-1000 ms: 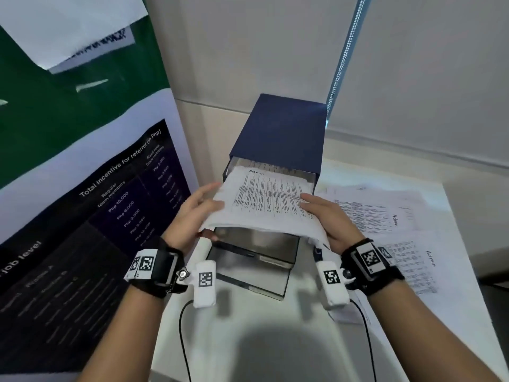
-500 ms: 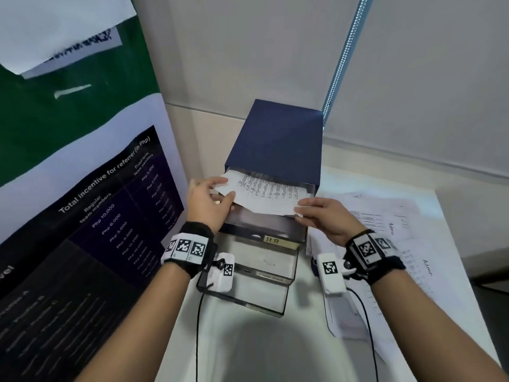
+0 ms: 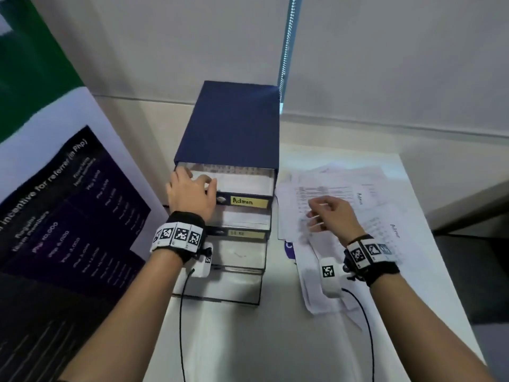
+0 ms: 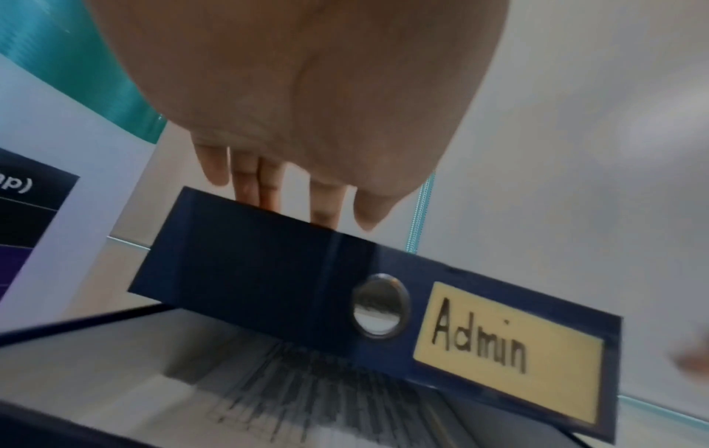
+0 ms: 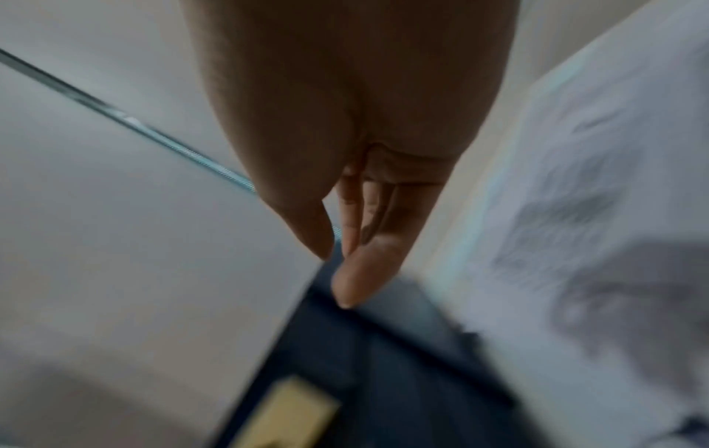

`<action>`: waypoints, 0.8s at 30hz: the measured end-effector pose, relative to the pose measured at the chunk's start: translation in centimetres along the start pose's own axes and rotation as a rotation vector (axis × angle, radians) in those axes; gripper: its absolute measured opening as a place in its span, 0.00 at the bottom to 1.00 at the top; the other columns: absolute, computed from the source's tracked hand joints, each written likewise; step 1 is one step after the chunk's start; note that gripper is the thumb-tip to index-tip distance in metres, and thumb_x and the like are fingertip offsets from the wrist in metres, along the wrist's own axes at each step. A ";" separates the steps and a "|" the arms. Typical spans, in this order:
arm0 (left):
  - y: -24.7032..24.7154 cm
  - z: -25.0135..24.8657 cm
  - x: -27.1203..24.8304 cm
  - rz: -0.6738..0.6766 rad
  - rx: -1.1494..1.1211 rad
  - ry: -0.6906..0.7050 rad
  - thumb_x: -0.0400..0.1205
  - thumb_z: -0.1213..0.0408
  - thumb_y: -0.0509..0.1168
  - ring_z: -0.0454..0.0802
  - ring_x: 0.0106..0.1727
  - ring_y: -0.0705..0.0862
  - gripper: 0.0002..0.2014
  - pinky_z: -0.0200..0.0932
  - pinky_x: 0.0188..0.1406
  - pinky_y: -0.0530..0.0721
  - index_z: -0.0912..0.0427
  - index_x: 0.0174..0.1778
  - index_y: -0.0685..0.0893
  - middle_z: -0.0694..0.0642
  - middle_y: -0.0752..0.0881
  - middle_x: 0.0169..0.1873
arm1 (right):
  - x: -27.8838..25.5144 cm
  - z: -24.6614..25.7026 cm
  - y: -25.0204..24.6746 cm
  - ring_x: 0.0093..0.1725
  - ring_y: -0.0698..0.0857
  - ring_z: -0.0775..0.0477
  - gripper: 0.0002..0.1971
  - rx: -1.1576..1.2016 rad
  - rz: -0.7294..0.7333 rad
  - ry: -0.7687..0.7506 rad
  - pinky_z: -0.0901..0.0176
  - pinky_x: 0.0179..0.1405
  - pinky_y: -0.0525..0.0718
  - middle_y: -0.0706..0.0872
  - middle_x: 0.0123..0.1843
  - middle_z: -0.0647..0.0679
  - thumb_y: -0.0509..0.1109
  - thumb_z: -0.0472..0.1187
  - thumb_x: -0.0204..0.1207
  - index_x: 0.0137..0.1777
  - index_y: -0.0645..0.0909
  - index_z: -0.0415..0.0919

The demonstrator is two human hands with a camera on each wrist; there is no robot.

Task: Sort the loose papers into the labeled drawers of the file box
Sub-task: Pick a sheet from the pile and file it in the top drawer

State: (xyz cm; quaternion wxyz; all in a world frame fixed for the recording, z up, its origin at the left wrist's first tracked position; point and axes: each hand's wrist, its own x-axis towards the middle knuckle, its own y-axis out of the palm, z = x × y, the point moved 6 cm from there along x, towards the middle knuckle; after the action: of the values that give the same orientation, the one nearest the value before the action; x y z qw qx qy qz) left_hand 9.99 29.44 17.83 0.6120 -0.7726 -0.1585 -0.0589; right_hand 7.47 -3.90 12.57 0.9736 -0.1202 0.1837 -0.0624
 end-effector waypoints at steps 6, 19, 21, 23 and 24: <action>-0.1 -11.5 -4.5 -0.044 -0.500 0.430 0.83 0.57 0.67 0.54 0.53 0.74 0.07 0.49 0.54 0.72 0.53 0.49 0.89 0.55 0.75 0.48 | -0.7 -19.6 -10.8 0.72 0.77 0.35 0.28 -0.994 0.078 0.375 0.47 0.70 0.78 0.72 0.79 0.38 0.68 0.48 0.79 0.75 0.70 0.38; 23.9 -23.4 -17.2 1.055 -0.026 0.260 0.80 0.54 0.67 0.62 0.68 0.78 0.24 0.54 0.69 0.79 0.60 0.69 0.75 0.63 0.75 0.69 | -4.6 -23.2 -19.1 0.68 0.79 0.37 0.27 -0.652 -0.128 0.257 0.53 0.70 0.75 0.71 0.74 0.37 0.73 0.47 0.78 0.76 0.74 0.40; 24.7 -24.4 -18.3 1.045 -0.053 0.243 0.81 0.52 0.67 0.62 0.72 0.73 0.27 0.54 0.73 0.76 0.56 0.75 0.74 0.63 0.69 0.72 | -4.3 -24.5 -20.9 0.70 0.77 0.31 0.40 -0.490 -0.259 0.389 0.49 0.70 0.75 0.66 0.76 0.31 0.77 0.46 0.74 0.81 0.63 0.37; 24.8 -25.6 -18.5 0.962 -0.087 0.243 0.79 0.53 0.68 0.63 0.73 0.72 0.27 0.54 0.73 0.76 0.54 0.75 0.75 0.62 0.67 0.73 | -3.6 -25.5 -21.6 0.69 0.78 0.31 0.47 -0.355 -0.305 0.451 0.46 0.69 0.76 0.70 0.74 0.30 0.80 0.47 0.71 0.84 0.57 0.37; 24.8 -26.2 -18.3 0.903 -0.112 0.249 0.78 0.55 0.69 0.63 0.74 0.71 0.27 0.54 0.72 0.76 0.56 0.74 0.75 0.63 0.66 0.74 | -3.1 -25.8 -21.7 0.68 0.79 0.32 0.49 -0.291 -0.319 0.442 0.46 0.68 0.77 0.75 0.72 0.31 0.81 0.47 0.70 0.84 0.56 0.37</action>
State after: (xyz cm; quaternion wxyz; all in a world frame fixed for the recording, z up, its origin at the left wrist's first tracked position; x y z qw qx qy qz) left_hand 3.29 -3.95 -4.03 0.5481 -0.7831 0.2715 0.1124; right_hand -6.72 -29.74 -4.11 0.8606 -0.2691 0.3769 -0.2120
